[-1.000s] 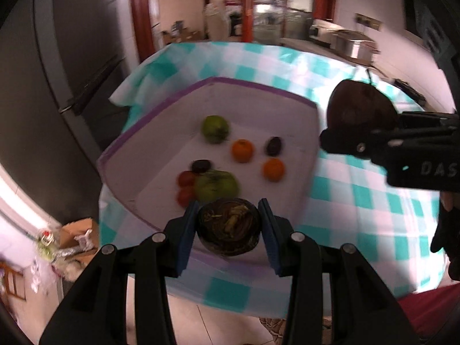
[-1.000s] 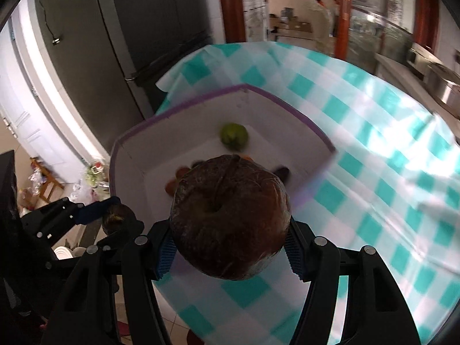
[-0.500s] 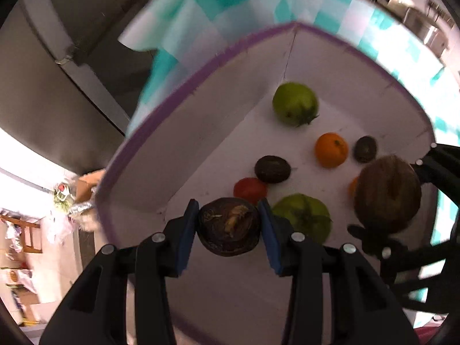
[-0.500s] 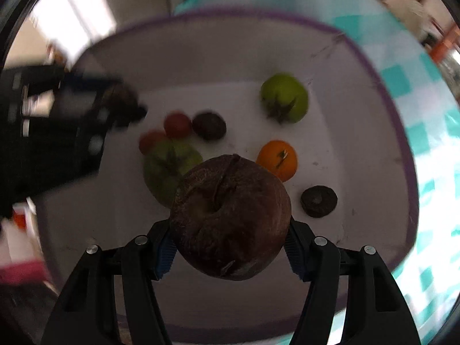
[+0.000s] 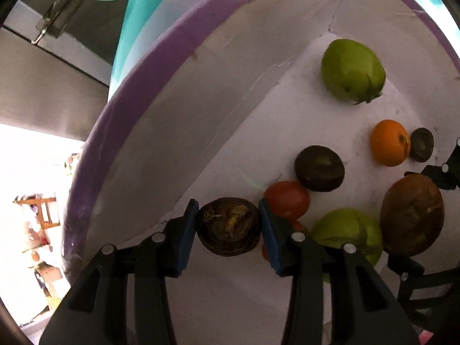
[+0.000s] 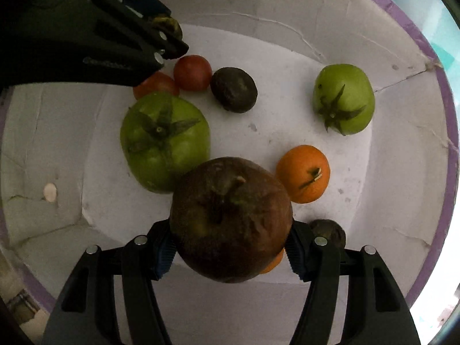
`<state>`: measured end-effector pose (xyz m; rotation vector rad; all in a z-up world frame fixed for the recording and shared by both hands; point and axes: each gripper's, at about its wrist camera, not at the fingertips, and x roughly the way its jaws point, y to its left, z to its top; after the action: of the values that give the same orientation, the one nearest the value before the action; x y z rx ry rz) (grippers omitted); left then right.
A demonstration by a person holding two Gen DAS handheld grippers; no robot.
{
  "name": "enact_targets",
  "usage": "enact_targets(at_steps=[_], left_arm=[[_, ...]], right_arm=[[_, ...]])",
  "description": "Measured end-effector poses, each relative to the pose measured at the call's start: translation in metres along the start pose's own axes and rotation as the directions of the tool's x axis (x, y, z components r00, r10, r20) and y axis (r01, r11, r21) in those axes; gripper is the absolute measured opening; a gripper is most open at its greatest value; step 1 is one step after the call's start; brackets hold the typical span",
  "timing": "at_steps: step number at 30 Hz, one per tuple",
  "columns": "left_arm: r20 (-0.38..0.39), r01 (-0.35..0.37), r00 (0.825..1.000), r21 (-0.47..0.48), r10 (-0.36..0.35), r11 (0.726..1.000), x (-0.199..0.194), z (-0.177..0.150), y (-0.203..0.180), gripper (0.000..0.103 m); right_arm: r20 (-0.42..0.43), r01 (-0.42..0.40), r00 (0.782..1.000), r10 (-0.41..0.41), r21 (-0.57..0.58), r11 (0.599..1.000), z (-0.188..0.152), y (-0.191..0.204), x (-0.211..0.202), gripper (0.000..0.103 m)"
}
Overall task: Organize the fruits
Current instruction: 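Open both tools to release the red apple and date into the box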
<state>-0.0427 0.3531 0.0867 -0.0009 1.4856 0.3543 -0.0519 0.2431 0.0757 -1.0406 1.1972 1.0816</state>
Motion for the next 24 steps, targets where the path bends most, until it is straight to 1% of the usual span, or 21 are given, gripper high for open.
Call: enact_targets(at_steps=[3,6,9,10,11,12,14,16,19,21,23,24], left_arm=[[0.000,-0.018,1.000,-0.006,0.018,1.000,-0.001,-0.002,0.000,0.044],[0.003,-0.031,1.000,-0.007,0.031,0.999,-0.004,-0.002,-0.003,0.045],[0.019,-0.035,0.999,-0.002,0.035,0.999,-0.009,-0.004,-0.005,0.051],[0.022,-0.033,0.999,0.000,0.033,0.999,-0.011,-0.003,-0.002,0.054],[0.023,-0.037,0.999,0.006,0.037,0.999,-0.012,-0.004,-0.003,0.054],[0.024,-0.041,0.999,0.010,0.041,0.999,-0.013,-0.003,-0.006,0.056],[0.033,-0.050,0.998,0.019,0.049,0.999,-0.016,-0.005,-0.010,0.058],[0.043,-0.043,0.998,0.022,0.042,0.999,-0.021,-0.006,-0.013,0.061],[0.063,-0.031,0.998,0.022,0.030,0.999,-0.030,-0.010,-0.019,0.064],[0.116,0.000,0.993,0.015,-0.001,1.000,-0.042,-0.015,-0.018,0.069],[0.213,0.025,0.977,-0.009,-0.023,1.000,-0.064,-0.024,-0.018,0.074],[0.251,0.038,0.967,-0.021,-0.032,0.999,-0.073,-0.029,-0.017,0.083]], right_arm=[[-0.027,0.019,0.999,-0.019,-0.010,1.000,0.001,-0.004,0.004,0.062],[-0.021,0.018,1.000,-0.019,-0.011,1.000,0.001,-0.001,0.006,0.062],[-0.027,0.023,0.999,-0.023,0.007,1.000,-0.001,0.000,0.007,0.063],[-0.018,0.024,1.000,-0.023,0.016,1.000,-0.002,0.002,0.005,0.065],[0.003,0.025,1.000,-0.025,0.026,0.999,-0.003,0.000,0.002,0.071],[0.016,0.021,1.000,-0.022,0.039,0.999,-0.002,-0.002,0.000,0.074],[0.021,0.018,1.000,-0.020,0.061,0.998,0.001,-0.007,0.001,0.074],[0.025,0.023,0.999,-0.025,0.086,0.996,0.000,-0.010,0.000,0.074],[0.045,0.049,0.997,-0.055,0.128,0.991,-0.006,-0.014,-0.005,0.080],[0.061,0.077,0.994,-0.088,0.166,0.983,-0.018,-0.017,-0.013,0.081],[0.100,0.108,0.986,-0.134,0.227,0.968,-0.026,-0.015,-0.027,0.081],[0.137,0.107,0.979,-0.150,0.276,0.955,-0.032,-0.015,-0.039,0.082]])
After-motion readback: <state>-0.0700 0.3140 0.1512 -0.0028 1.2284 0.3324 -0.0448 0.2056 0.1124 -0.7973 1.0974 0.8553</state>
